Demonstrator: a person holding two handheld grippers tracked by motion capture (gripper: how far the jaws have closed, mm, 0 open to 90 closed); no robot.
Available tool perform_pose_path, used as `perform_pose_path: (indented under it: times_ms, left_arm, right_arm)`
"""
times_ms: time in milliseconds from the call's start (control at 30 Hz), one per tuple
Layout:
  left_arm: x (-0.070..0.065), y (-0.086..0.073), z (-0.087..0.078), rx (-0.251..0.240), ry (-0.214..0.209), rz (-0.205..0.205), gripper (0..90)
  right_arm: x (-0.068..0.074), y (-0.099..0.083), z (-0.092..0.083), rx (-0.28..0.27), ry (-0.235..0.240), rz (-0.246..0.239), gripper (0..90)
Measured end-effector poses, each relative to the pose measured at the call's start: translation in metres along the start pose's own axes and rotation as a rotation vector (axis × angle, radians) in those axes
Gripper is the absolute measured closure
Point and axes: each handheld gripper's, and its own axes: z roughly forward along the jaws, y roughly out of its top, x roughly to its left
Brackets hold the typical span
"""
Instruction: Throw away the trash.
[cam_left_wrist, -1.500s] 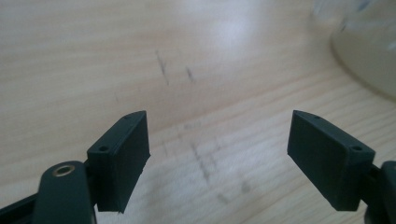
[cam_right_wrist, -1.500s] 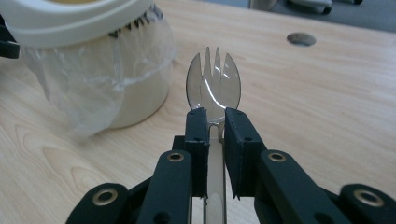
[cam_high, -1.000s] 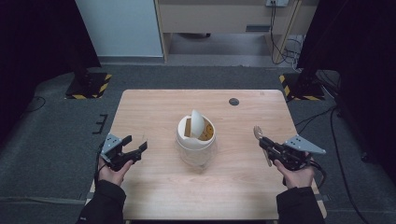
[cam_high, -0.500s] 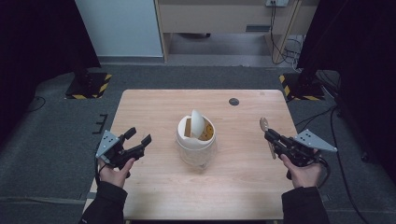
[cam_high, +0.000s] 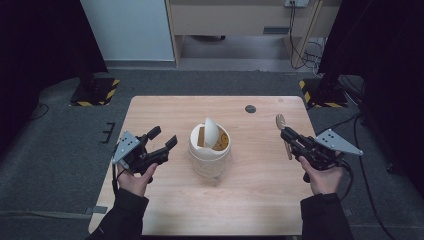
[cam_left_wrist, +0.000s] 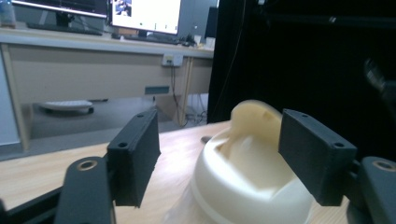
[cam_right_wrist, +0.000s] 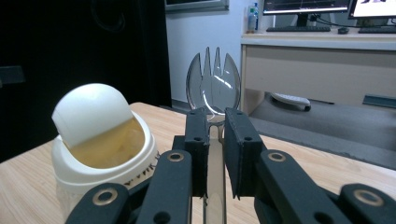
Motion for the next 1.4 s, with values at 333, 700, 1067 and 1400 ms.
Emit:
perform_pose_path:
  times_ms: [333, 700, 1067, 1400]
  left_arm:
    - [-0.031, 0.018, 0.027, -0.021, -0.049, -0.021, 32.9]
    - [-0.067, 0.024, 0.060, -0.005, -0.124, -0.032, 35.6]
    - [-0.097, 0.025, 0.088, 0.011, -0.174, -0.042, 39.1]
    - [-0.124, 0.015, 0.109, 0.051, -0.224, -0.072, 47.3]
  right_arm:
    - [0.010, -0.003, 0.003, -0.005, 0.046, -0.023, 80.2]
    - [0.017, -0.008, 0.005, 0.000, 0.076, -0.038, 80.2]
    - [0.026, -0.013, 0.009, 0.003, 0.116, -0.034, 80.2]
    - [0.030, -0.016, 0.010, 0.002, 0.137, -0.042, 80.2]
